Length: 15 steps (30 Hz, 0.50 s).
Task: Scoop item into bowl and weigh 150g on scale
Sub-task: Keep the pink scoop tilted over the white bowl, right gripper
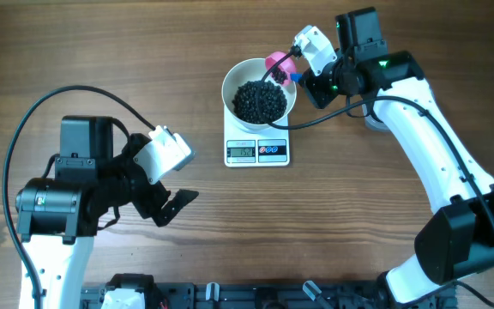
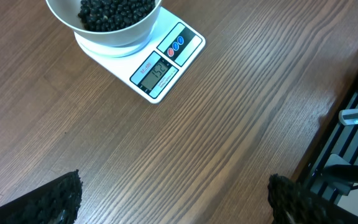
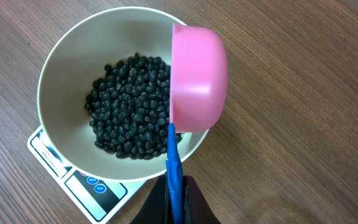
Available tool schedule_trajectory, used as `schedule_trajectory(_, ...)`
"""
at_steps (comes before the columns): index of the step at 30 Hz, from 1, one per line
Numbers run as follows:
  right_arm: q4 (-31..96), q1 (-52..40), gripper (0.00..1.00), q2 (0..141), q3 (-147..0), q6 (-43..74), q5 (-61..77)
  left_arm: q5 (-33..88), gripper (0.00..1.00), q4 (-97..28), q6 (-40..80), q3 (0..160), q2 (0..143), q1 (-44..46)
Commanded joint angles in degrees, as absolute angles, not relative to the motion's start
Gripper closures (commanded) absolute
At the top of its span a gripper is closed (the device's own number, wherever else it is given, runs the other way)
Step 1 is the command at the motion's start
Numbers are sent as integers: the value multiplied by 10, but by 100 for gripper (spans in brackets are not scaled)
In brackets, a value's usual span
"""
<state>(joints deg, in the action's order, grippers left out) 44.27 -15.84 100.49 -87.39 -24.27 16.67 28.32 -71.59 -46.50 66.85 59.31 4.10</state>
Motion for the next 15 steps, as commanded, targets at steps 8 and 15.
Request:
schedule_trajectory(8,432,-162,96,988,-882,-238,180,284,0,-714,-478,679,592,43)
schedule_trajectory(15,431,-162,96,988,-882,-239,184,284,0,-714,-478,679,592,43)
